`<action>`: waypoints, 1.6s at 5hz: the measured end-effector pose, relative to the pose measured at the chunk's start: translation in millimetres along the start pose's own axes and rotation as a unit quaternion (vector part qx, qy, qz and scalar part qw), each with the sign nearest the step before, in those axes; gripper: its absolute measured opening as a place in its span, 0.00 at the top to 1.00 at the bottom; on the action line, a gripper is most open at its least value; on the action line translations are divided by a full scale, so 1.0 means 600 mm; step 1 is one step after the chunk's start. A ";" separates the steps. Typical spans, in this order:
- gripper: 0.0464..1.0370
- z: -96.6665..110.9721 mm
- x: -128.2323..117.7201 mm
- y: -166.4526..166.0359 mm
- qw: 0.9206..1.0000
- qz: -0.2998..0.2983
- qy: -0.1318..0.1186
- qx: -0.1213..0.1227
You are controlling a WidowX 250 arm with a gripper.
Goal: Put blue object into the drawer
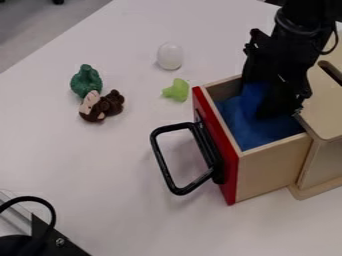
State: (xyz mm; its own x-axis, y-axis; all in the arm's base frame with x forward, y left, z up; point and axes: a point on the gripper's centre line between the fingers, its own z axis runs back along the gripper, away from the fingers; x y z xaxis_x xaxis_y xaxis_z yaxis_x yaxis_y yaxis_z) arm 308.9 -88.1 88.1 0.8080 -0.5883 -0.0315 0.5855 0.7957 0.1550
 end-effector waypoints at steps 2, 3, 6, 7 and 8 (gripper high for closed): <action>0.45 -0.031 -0.007 0.007 1.000 0.003 0.027 -0.013; 0.37 -0.035 -0.009 0.009 0.999 0.004 0.029 -0.021; 0.04 -0.028 -0.020 0.017 0.999 0.015 0.044 -0.013; 0.04 0.005 -0.021 0.024 0.999 0.026 0.021 -0.009; 0.04 0.071 -0.021 0.045 0.999 0.045 -0.030 -0.007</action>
State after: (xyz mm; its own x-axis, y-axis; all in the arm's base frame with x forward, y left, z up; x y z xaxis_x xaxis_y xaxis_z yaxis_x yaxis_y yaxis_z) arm 311.8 -65.4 134.9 0.8517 -0.5224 0.0416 0.5127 0.8470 0.1408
